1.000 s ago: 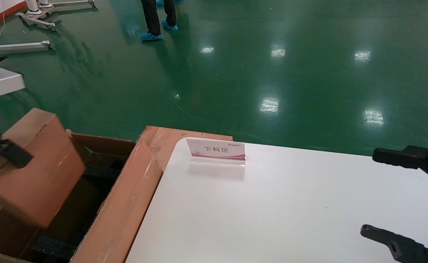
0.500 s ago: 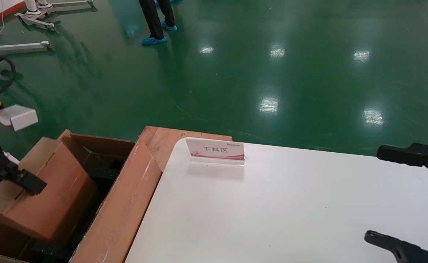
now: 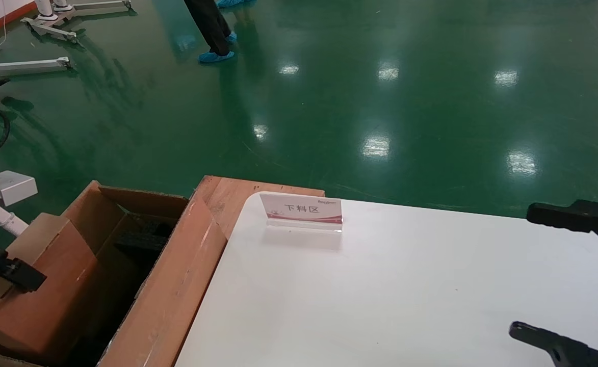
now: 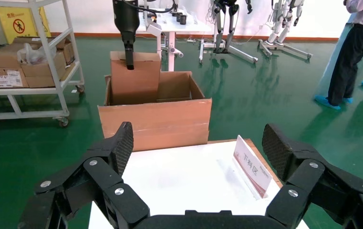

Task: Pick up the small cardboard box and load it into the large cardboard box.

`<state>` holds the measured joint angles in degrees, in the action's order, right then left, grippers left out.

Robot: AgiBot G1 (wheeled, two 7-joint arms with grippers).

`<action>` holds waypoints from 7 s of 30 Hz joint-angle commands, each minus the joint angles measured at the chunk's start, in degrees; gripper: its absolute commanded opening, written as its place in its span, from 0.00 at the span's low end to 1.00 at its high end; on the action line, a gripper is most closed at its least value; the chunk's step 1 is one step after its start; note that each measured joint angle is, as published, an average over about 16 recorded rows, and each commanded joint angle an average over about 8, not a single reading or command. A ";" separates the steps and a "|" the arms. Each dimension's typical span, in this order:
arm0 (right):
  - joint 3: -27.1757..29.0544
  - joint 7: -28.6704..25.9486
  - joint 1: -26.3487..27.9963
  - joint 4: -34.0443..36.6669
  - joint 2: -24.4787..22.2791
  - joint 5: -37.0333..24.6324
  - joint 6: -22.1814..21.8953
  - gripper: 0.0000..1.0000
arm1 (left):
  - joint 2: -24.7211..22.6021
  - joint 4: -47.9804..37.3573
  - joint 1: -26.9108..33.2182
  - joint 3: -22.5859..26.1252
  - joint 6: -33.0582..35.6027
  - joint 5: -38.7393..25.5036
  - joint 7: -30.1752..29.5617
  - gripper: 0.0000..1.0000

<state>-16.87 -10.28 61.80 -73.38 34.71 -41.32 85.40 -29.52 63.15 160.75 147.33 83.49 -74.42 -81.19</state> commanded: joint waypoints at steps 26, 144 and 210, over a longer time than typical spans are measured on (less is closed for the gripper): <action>-0.09 0.04 0.02 0.00 -0.04 0.06 -0.04 1.00 | -2.41 -9.36 -10.85 -1.72 -9.19 1.66 6.58 0.00; -0.30 0.16 0.08 0.06 -0.11 0.23 -0.12 1.00 | -7.08 -24.58 -29.23 -3.26 -15.68 7.02 14.23 1.00; -0.47 0.26 0.12 0.13 -0.17 0.34 -0.17 1.00 | -2.51 -2.35 -55.86 -73.71 -5.93 29.85 56.14 1.00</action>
<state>-17.34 -10.02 61.92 -73.25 34.54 -40.98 85.22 -32.03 60.82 104.86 73.58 77.57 -44.57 -25.04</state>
